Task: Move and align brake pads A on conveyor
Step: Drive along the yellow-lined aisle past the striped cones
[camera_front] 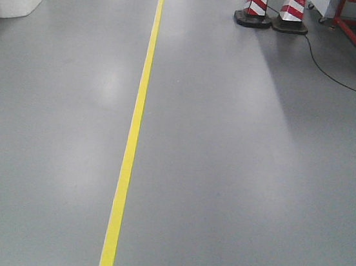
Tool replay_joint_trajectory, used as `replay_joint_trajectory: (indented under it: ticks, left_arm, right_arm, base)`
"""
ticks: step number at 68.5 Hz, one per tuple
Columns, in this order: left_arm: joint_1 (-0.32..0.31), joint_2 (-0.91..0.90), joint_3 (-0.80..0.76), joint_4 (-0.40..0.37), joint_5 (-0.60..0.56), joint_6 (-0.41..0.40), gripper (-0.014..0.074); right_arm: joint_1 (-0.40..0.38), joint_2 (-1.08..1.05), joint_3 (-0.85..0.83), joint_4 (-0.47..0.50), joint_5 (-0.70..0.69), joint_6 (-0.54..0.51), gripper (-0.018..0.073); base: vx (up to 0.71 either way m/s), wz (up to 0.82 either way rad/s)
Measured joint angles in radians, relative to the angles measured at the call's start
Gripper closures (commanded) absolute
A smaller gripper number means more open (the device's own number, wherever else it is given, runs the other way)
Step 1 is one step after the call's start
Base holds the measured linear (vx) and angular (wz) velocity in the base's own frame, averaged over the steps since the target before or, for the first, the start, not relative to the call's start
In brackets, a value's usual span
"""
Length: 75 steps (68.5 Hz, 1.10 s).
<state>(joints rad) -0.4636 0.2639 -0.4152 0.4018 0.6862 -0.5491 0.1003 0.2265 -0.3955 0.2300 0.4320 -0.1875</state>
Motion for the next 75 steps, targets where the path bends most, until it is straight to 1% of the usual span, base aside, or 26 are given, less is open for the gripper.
replay_joint_trajectory:
  ticks: [27,75]
  left_arm:
    - [0.000,0.000,0.000,0.000,0.000,0.000,0.0603]
    - [0.000,0.000,0.000,0.000,0.000,0.000,0.0603]
  right_arm:
    - [0.000,0.000,0.000,0.000,0.000,0.000,0.0566]
    - [0.000,0.000,0.000,0.000,0.000,0.000,0.0566]
  base:
    - [0.57,-0.01]
    - [0.64,0.07]
